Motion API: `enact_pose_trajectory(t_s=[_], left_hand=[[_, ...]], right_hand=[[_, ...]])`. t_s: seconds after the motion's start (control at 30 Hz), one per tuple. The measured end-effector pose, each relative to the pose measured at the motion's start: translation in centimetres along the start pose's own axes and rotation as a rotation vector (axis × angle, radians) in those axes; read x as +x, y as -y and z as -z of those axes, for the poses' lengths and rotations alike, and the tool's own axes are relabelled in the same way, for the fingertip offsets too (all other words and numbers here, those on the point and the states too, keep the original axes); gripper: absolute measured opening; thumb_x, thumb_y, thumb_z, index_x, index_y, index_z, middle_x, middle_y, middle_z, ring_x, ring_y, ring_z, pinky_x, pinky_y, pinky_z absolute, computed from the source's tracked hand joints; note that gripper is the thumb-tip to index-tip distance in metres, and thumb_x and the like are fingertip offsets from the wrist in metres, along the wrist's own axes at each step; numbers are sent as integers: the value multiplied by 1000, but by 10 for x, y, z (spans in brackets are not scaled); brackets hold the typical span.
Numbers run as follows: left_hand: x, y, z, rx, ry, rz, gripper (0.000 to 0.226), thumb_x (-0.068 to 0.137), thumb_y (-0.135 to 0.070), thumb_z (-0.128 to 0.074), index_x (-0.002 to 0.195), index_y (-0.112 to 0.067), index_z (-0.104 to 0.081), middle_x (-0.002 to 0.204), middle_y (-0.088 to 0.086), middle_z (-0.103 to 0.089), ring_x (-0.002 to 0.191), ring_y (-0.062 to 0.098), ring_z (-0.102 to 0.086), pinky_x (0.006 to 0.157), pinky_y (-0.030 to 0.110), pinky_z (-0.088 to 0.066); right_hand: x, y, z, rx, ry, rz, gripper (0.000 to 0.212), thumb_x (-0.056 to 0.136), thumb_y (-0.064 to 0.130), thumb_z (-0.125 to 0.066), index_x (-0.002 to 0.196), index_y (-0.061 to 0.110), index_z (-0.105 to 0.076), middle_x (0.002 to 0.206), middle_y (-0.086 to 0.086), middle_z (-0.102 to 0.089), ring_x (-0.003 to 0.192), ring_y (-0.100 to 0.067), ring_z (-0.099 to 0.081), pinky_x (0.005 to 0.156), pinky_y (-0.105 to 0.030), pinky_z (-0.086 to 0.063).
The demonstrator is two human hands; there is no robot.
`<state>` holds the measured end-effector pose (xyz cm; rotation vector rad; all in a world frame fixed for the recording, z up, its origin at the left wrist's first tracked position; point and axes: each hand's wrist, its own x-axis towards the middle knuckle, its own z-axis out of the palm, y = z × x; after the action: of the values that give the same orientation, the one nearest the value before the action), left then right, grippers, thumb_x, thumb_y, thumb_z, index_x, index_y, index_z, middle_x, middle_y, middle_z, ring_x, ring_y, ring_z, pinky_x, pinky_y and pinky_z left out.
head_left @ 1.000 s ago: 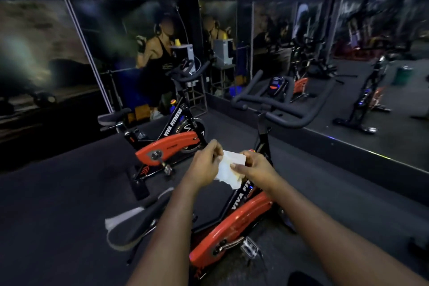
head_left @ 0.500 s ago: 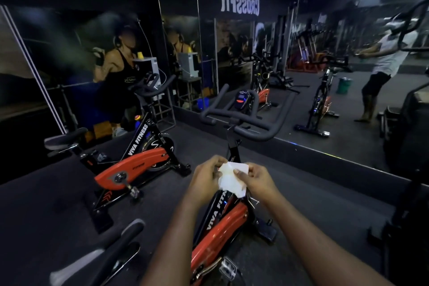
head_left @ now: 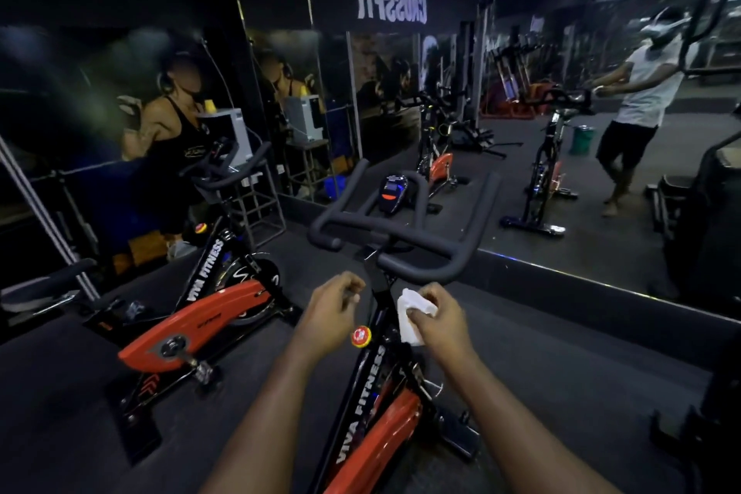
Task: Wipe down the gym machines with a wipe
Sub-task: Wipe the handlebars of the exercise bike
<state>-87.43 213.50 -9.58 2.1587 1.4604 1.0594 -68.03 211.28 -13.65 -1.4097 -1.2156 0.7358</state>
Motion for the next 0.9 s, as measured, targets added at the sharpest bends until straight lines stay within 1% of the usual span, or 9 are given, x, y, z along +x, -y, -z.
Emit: enact_pose_trajectory(t_s=[0.13,0.23,0.33,0.43,0.5,0.57,0.67,0.77,0.9], left_hand=[[32,15,-10,13,44,9,24,96,2,-55,109,-13,-68,104,-5,-67,95,8,-63,80,13,-44],[59,28,-19,38,92,-9,29,97,2,-53,116,-12,-67,109,-5,-66,99,7,-61,79,1,-38],[83,38,-24,8,133,-19,33,98,2,-51,125,-11,-66,118,-3,-66,107,6,-61,81,-4,-37],[113,52,-27,2,163,-85,34,98,3,-53,127,-9,-67,120,2,-69,109,11,-63,83,-2,-37],[138,68,-29,6,183,-122,35,96,5,-53,123,-8,-70,117,6,-73,109,16,-66,87,6,-40],[152,77,-31,12,208,-147,35,95,6,-52,120,-8,-73,113,7,-74,106,13,-65,86,6,-38],[174,100,-37,-12,286,-187,36,95,6,-51,121,-7,-73,114,6,-74,104,6,-61,80,-6,-32],[187,112,-44,-45,343,-211,35,94,6,-54,118,-8,-74,115,4,-75,106,7,-64,80,-8,-31],[198,121,-53,-114,397,-205,28,93,3,-57,104,-12,-79,99,-1,-78,94,8,-70,87,14,-51]], right_hand=[[38,-7,-1,-63,-108,-20,13,85,7,-64,77,16,-67,68,4,-66,65,-8,-59,60,-27,-43],[60,-7,-4,-89,-183,13,22,89,11,-63,68,15,-64,53,8,-56,53,1,-52,50,-16,-36],[76,-14,-13,-157,-232,56,28,93,18,-67,66,25,-64,53,11,-56,53,-1,-52,52,-20,-40],[92,-13,-20,-225,-313,54,23,89,4,-63,91,22,-78,76,7,-72,73,-14,-64,64,-16,-47],[106,-11,-37,-264,-412,47,52,77,-10,-53,112,19,-78,105,1,-77,97,-18,-69,88,-25,-54],[117,-11,-52,-306,-487,95,60,69,-13,-50,115,16,-77,115,-2,-75,110,-21,-68,101,-37,-52],[132,-18,-86,-468,-477,127,58,63,3,-53,116,11,-76,119,-9,-73,116,-31,-66,106,-32,-41],[123,-30,-121,-688,-347,160,63,69,10,-51,131,7,-67,134,-10,-66,128,-30,-59,114,-42,-36],[111,-43,-145,-919,-327,208,63,91,21,-49,153,11,-39,155,-4,-43,147,-23,-34,124,-42,-16]])
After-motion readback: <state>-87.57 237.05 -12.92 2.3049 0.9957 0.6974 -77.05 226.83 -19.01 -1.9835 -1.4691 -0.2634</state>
